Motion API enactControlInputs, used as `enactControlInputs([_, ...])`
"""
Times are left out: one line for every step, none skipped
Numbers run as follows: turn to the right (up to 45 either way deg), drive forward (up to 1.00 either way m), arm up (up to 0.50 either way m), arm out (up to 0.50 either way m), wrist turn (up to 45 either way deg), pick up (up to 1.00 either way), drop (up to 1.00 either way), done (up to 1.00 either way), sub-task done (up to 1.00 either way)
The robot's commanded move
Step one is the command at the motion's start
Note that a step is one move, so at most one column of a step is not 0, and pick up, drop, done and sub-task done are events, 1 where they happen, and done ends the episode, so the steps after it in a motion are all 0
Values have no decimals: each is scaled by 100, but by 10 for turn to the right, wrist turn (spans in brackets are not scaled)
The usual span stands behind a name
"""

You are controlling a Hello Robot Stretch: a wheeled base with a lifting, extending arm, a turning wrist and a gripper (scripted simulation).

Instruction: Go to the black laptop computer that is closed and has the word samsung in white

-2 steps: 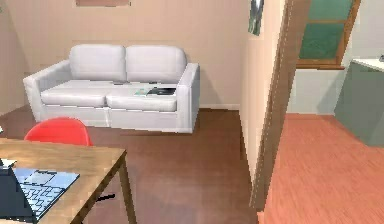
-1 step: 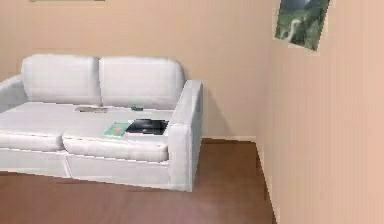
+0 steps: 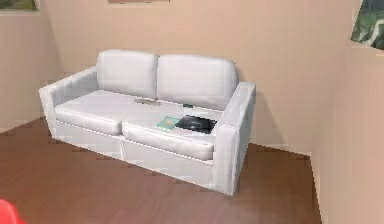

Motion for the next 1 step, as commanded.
enactControlInputs([0,15,0,0,0,0,0,0,0])
